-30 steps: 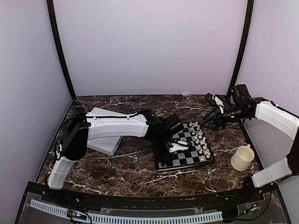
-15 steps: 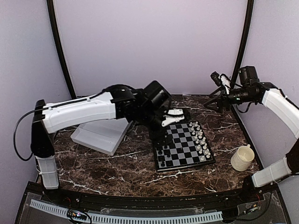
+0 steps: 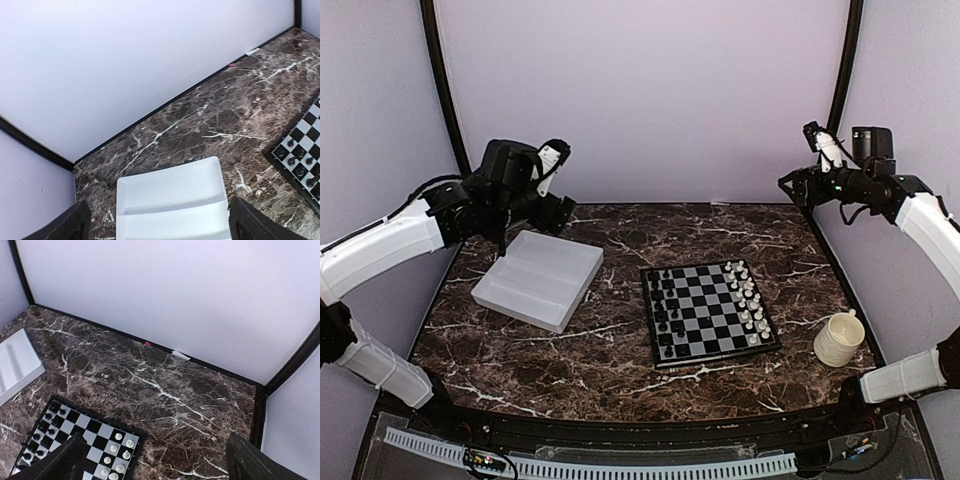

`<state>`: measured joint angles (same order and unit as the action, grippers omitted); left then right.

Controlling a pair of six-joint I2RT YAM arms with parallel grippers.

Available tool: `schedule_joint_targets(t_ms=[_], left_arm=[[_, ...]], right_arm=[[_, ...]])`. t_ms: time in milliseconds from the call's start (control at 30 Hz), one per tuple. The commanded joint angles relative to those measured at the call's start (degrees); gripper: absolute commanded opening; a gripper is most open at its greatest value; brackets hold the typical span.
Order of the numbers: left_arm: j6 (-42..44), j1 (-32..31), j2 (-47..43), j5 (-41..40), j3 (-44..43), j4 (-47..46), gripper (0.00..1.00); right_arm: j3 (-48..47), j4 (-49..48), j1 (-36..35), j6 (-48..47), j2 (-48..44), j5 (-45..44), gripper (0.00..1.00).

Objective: Set up the chess pieces on the board

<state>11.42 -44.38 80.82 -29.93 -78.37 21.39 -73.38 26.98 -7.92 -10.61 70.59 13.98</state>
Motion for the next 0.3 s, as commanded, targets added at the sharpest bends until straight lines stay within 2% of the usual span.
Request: schedule_joint_targets(t_ms=[0, 100, 267], left_arm=[[-8.89, 1.89, -10.78, -8.5, 9.31, -11.16, 0.99], [-10.95, 2.59, -13.17, -8.86, 12.45, -12.18, 0.99], [-15.3, 3.04, -12.79, -9.58, 12.58, -9.18, 0.99]], right_arm=[[2.14, -7.06, 1.55, 6.82, -3.14, -7.71, 0.99], [3.35, -8.17, 2.47, 7.16, -4.47, -5.79, 0.99], [4.32, -8.23, 2.95, 7.71, -5.05, -3.02, 0.98]])
